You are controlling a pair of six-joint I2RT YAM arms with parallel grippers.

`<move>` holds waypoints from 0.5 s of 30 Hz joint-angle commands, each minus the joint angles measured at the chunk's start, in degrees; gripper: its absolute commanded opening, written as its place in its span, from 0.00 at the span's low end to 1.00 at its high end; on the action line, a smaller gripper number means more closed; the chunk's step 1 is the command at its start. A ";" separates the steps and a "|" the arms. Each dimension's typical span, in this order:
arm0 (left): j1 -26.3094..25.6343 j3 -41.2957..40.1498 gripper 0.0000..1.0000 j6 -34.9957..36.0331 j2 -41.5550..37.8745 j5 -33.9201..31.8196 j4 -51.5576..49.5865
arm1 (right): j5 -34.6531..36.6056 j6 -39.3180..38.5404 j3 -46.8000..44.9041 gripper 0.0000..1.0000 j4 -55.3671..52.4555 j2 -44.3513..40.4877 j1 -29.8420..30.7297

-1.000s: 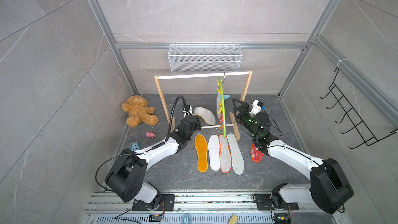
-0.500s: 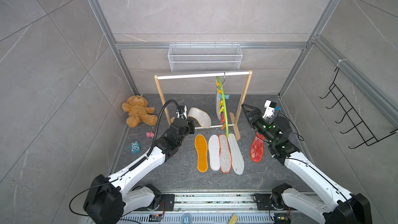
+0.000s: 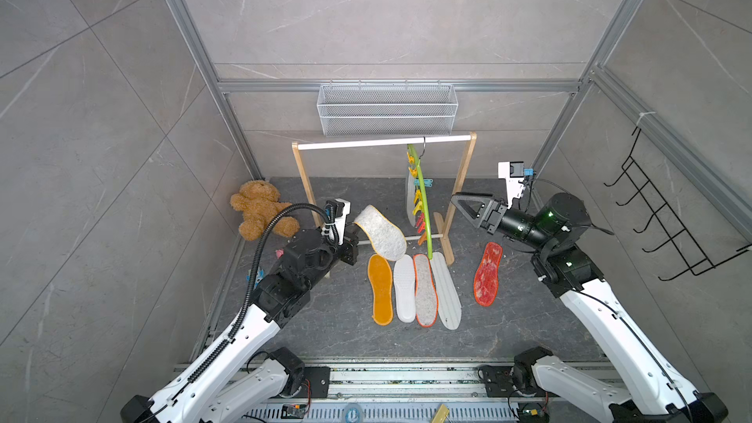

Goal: Take the shoe insoles off the hanger
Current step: Place the insole at the center of the board.

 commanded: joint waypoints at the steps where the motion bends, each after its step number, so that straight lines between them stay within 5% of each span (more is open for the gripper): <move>1: 0.23 5.51 0.00 3.24 -0.27 7.11 -1.00 | -9.62 -2.51 5.45 0.66 -3.09 3.48 3.21; 15: 0.23 16.71 0.00 1.52 7.47 18.91 -0.04 | -10.61 -8.20 15.70 0.55 -9.76 10.88 14.33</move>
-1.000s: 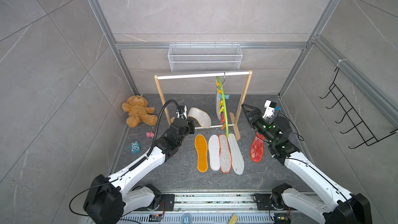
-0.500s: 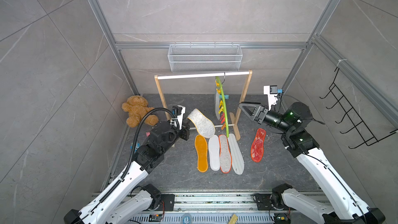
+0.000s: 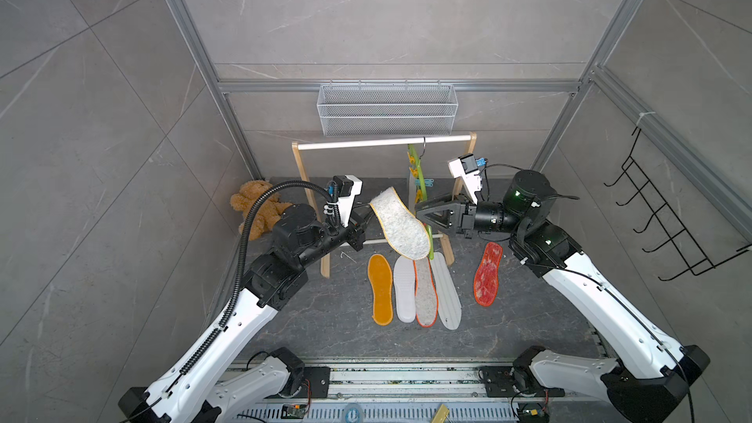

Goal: Take the shoe insoles off the hanger
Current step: Place the insole at the center of the board.

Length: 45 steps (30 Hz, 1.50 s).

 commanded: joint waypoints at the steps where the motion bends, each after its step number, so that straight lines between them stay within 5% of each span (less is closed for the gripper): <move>1: 0.19 2.01 0.00 -0.40 0.46 3.57 2.09 | -1.13 -2.47 2.63 0.53 -1.85 0.81 1.51; 15: 0.21 1.79 0.00 -1.86 0.24 4.53 3.93 | 4.54 -6.64 5.43 0.47 -7.98 4.29 4.00; 24: 0.21 1.22 0.00 -2.18 -0.39 1.86 3.81 | 6.72 -6.07 5.87 0.10 -7.49 3.55 4.05; 25: 0.21 1.13 0.06 -2.28 -0.50 1.18 3.86 | 7.18 -6.07 5.90 0.06 -7.49 3.56 4.01; 28: 0.21 0.94 0.57 -2.90 -0.92 -1.81 3.92 | 8.02 -6.16 5.99 0.00 -7.04 3.17 4.02; 30: 0.17 0.70 0.75 -3.26 -1.33 -4.24 3.79 | 8.97 -6.31 5.83 0.00 -6.47 2.60 4.05; 31: 0.21 0.48 0.99 -3.27 -1.50 -5.19 3.66 | 9.33 -6.40 5.75 0.00 -6.24 2.26 4.00; 40: 0.21 -2.30 1.00 -4.66 -3.42 -19.18 1.74 | 17.06 -11.30 7.02 0.00 -7.98 -2.49 3.94; 45: 0.47 -6.01 0.99 -7.92 -4.00 -24.86 0.91 | 29.91 -17.93 8.40 0.00 -12.97 -6.75 3.70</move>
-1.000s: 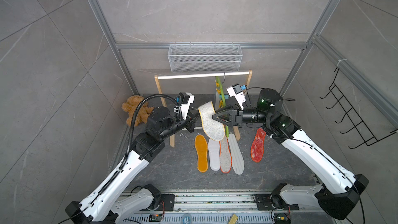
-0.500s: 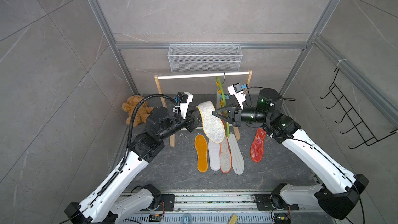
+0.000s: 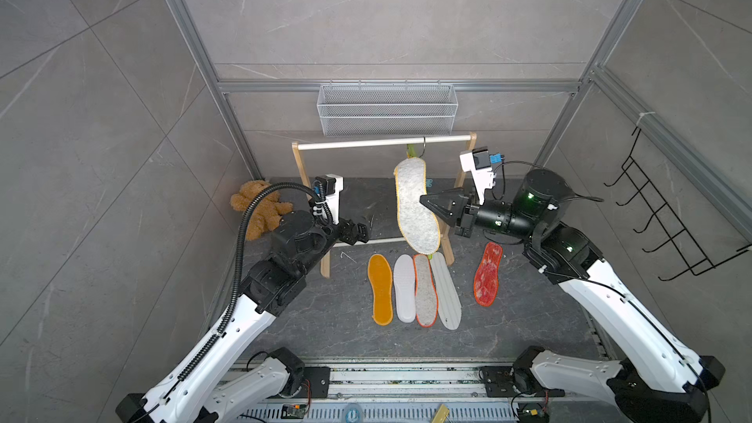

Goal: Take the shoe insoles off the hanger
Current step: Place the insole at the center of the board.

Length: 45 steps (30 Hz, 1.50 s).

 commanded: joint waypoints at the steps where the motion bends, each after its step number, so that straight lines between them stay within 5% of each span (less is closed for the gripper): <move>1: 0.54 -2.67 0.99 -3.77 -1.06 -6.48 0.54 | 12.31 -6.48 1.71 0.00 -2.98 -3.99 -0.21; 8: 0.86 -10.54 0.99 -10.09 -1.33 -6.37 3.17 | 40.80 -11.16 -4.45 0.00 -1.99 -11.69 -1.43; 14: 0.83 -15.04 0.99 -14.28 -0.17 -5.56 6.22 | 50.73 -9.70 -11.01 0.00 -1.81 -13.44 -6.43; 21: 0.86 -16.72 0.98 -17.35 2.67 -3.22 7.75 | 35.74 3.35 -18.87 0.00 -1.03 -9.92 -23.12; 31: 1.01 -18.10 0.98 -18.21 4.03 -1.64 8.29 | 8.80 12.90 -23.80 0.00 4.24 10.32 -40.07; 37: 1.21 -18.37 0.98 -18.61 5.06 -0.99 8.68 | 0.52 11.70 -20.38 0.00 5.51 24.29 -41.36; 45: 1.20 -18.25 0.98 -19.26 7.23 0.06 9.72 | -0.88 13.72 -19.50 0.00 9.51 33.86 -41.33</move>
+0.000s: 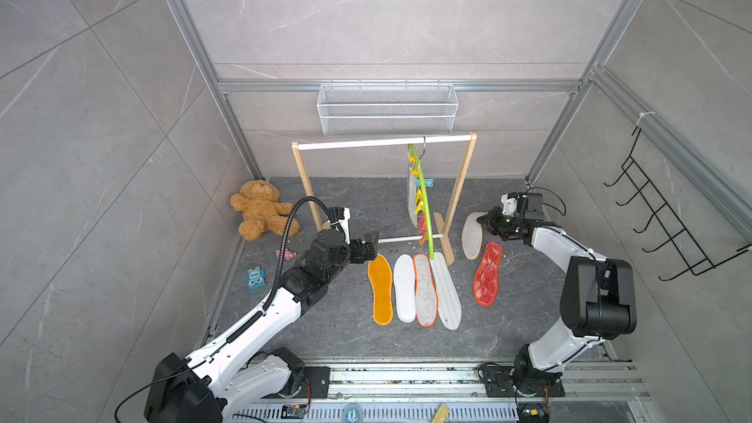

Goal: Take the shoe insoles off the hanger
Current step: Place the insole at the center of the board.

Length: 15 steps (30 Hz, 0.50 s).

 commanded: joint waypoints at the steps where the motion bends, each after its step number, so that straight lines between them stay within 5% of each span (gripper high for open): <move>1: 0.24 0.31 0.97 -0.82 0.75 1.13 2.93 | -2.50 1.20 2.15 0.00 3.43 3.61 0.15; 15: 0.24 1.70 0.95 1.05 4.91 2.81 4.43 | 3.43 -1.58 2.27 0.00 -1.16 10.16 0.02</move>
